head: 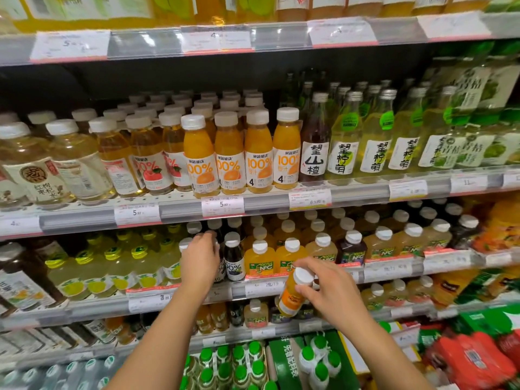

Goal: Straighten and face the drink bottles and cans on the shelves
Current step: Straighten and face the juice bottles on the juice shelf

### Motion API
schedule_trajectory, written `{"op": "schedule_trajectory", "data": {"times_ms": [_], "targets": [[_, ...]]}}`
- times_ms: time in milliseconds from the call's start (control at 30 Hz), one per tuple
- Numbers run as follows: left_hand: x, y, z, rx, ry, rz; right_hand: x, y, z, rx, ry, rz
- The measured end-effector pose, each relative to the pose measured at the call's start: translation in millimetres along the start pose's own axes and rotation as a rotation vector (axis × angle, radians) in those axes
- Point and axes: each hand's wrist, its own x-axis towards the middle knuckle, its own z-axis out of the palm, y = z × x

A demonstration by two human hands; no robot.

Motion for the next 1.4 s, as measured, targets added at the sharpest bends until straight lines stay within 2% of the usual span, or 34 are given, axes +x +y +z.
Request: {"op": "schedule_trajectory", "data": {"times_ms": [133, 333, 467, 600, 733, 1133, 1233, 1400], "targets": [[21, 1, -11, 0.181, -0.225, 0.052, -2, 5, -6, -0.022, -0.010, -0.005], [26, 1, -17, 0.419, -0.328, 0.219, -5, 11, -12, -0.007, 0.004, 0.001], [28, 2, -22, 0.486, -0.330, 0.225, -5, 15, -13, 0.003, -0.006, 0.005], [34, 16, -30, 0.440, -0.245, 0.274, -3, 18, -15, 0.004, -0.007, 0.001], [30, 41, -20, 0.399, -0.404, 0.275, -2, 16, -16, -0.002, -0.010, -0.006], [30, 57, -25, 0.474, -0.509, 0.270, -2, 23, -46, 0.061, 0.058, -0.018], [15, 77, -38, 0.482, -0.436, 0.377, 0, 21, -61, 0.091, 0.093, -0.022], [-8, 130, -77, 0.344, -0.378, 0.630, 8, 12, -101, 0.175, 0.187, -0.047]]}}
